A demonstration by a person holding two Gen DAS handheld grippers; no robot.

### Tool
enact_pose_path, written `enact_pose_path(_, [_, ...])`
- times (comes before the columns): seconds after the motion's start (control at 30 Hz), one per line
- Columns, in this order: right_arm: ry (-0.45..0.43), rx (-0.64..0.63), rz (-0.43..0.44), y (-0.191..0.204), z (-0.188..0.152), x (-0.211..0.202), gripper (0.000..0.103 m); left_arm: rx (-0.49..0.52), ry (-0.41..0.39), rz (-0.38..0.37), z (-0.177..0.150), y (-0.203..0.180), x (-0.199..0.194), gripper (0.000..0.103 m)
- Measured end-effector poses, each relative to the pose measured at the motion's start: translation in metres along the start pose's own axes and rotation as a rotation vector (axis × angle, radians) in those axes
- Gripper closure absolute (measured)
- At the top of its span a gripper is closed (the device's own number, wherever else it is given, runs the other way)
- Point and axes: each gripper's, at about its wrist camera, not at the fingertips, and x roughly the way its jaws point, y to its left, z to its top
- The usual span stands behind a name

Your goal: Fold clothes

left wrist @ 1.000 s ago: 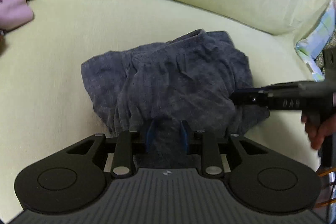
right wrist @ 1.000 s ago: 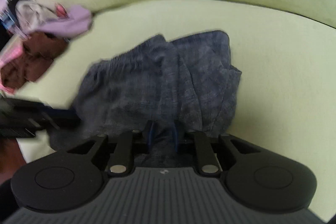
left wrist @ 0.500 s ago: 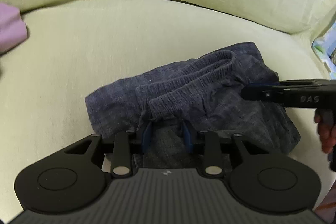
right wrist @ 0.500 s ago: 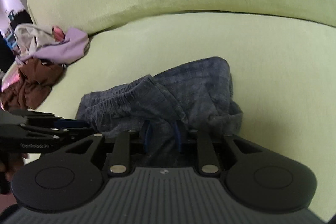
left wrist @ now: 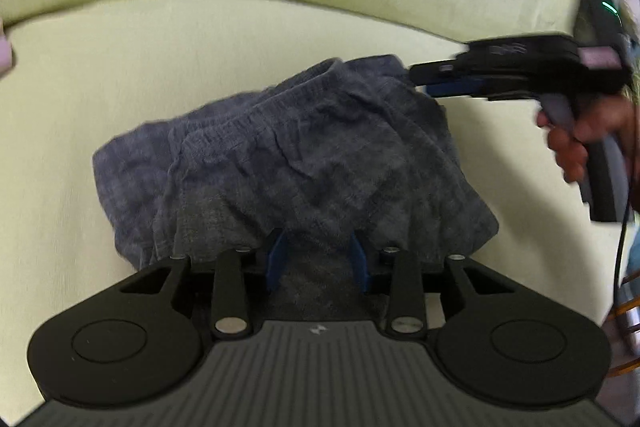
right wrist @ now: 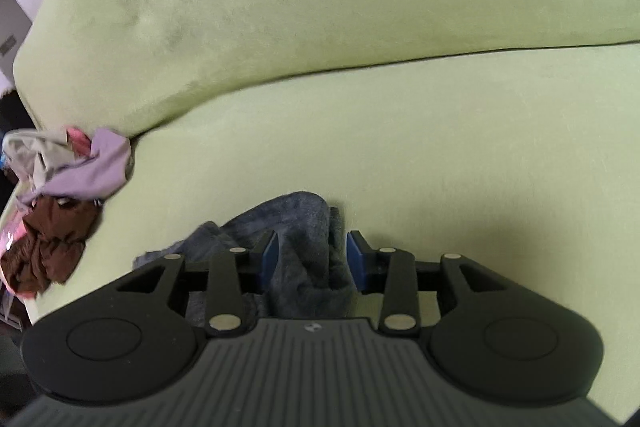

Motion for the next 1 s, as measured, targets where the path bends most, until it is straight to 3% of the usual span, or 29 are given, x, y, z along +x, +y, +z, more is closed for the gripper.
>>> enact_pose_path(0.03, [0.037,-0.015,-0.005,0.001,0.002,0.010,0.097,-0.004,0.008,-0.003,0.002,0.001,0.000,0.062])
enact_pose_path(0.13, [0.078,0.033,0.008,-0.006,0.007,0.026,0.099,-0.006,0.033,0.000,0.012,0.002,-0.005,0.062])
enact_pose_path(0.17, [0.070,0.038,0.016,-0.007,0.008,0.022,0.097,-0.005,0.033,0.007,0.017,0.003,-0.010,0.061])
enact_pose_path(0.2, [0.059,0.041,0.024,-0.008,0.009,0.017,0.086,-0.006,0.025,0.017,0.020,0.004,-0.016,0.054])
enact_pose_path(0.23, [0.041,0.039,0.031,-0.008,0.008,0.009,0.059,-0.009,0.018,0.027,0.022,0.005,-0.019,0.051])
enact_pose_path(0.27, [0.020,0.035,0.036,-0.009,0.007,0.001,0.049,-0.014,0.013,0.046,0.024,0.006,-0.023,0.043])
enact_pose_path(0.43, [-0.007,0.080,0.137,-0.019,-0.011,-0.028,0.042,-0.050,0.015,0.193,0.029,0.023,-0.050,0.042])
enact_pose_path(0.57, [0.027,0.090,0.190,-0.027,-0.027,-0.034,0.030,-0.109,0.022,0.242,0.015,0.046,-0.062,0.040])
enact_pose_path(0.63, [0.048,0.088,0.209,-0.031,-0.033,-0.032,0.027,-0.186,0.042,0.236,0.003,0.065,-0.065,0.033])
enact_pose_path(0.77, [0.089,0.087,0.245,-0.037,-0.043,-0.026,0.024,-0.328,0.075,0.150,-0.016,0.094,-0.060,0.033])
enact_pose_path(0.8, [0.086,0.087,0.261,-0.036,-0.044,-0.023,0.019,-0.358,0.081,0.128,-0.020,0.098,-0.056,0.033])
enact_pose_path(0.83, [0.085,0.087,0.284,-0.035,-0.045,-0.020,0.013,-0.378,0.083,0.113,-0.022,0.100,-0.053,0.033])
enact_pose_path(1.0, [0.100,0.069,0.375,-0.025,-0.041,-0.003,0.013,-0.432,0.085,0.085,-0.031,0.107,-0.044,0.032])
